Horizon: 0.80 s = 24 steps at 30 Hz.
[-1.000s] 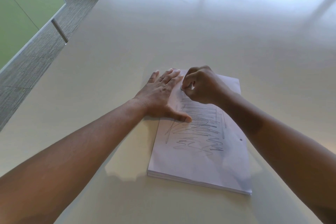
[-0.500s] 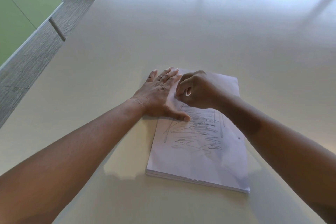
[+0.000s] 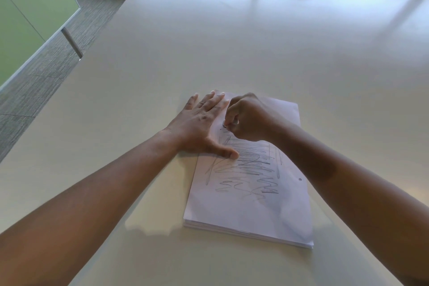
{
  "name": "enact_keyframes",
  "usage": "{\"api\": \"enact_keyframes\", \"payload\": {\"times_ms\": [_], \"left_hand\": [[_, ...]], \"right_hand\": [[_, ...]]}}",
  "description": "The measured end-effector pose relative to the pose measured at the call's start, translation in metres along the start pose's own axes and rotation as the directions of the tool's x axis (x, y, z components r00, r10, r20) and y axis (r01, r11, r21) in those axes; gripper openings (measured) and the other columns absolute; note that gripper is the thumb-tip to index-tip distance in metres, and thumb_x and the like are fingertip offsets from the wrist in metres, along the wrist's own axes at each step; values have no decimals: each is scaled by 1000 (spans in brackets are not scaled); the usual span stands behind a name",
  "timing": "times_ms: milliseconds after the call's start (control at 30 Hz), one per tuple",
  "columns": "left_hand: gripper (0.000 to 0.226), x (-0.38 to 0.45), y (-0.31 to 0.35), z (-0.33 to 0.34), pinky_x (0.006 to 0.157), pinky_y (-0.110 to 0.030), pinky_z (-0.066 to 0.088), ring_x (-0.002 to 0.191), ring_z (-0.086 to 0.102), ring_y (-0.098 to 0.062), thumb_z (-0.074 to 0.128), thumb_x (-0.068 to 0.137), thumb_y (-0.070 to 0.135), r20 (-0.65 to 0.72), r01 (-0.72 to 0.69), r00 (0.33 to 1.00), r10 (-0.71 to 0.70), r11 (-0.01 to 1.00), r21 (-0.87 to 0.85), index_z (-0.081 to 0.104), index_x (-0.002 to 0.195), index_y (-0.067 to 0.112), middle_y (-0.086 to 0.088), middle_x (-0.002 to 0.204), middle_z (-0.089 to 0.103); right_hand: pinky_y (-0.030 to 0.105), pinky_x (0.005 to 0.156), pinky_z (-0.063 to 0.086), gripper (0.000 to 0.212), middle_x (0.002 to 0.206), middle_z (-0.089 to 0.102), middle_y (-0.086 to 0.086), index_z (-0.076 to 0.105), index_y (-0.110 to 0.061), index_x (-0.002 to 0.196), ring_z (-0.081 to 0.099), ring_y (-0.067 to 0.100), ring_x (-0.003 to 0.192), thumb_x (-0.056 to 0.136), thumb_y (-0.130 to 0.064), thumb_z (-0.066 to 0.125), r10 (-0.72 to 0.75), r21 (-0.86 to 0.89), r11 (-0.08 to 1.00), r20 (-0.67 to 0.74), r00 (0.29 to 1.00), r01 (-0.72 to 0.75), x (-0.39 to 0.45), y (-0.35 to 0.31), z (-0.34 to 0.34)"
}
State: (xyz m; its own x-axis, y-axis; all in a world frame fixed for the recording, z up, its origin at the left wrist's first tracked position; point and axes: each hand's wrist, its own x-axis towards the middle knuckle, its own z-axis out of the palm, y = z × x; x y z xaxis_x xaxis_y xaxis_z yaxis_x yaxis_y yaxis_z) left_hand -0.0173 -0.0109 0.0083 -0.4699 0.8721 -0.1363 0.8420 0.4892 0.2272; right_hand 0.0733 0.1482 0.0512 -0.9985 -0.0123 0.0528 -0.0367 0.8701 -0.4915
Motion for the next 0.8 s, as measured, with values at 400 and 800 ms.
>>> {"api": "enact_keyframes", "payload": {"times_ms": [400,800], "left_hand": [[156,-20,11,9,126,-49,-10,155,-24,-9,31,44,112,5,21,1000,-21,1000,17,-11,164,21,5,172,-17],[158,-20,12,8,126,-49,-12,155,-24,-10,33,44,112,20,35,999,-35,999,6,-11,164,20,4,172,-16]], "right_hand": [[22,66,48,13,77,62,-3,77,-15,73,55,12,68,77,-6,71,-15,-24,1000,-44,999,14,-4,3,8],[6,61,43,15,73,65,-6,77,-14,68,53,-2,57,69,1,75,-175,92,980,-50,983,179,-19,-4,12]]}}
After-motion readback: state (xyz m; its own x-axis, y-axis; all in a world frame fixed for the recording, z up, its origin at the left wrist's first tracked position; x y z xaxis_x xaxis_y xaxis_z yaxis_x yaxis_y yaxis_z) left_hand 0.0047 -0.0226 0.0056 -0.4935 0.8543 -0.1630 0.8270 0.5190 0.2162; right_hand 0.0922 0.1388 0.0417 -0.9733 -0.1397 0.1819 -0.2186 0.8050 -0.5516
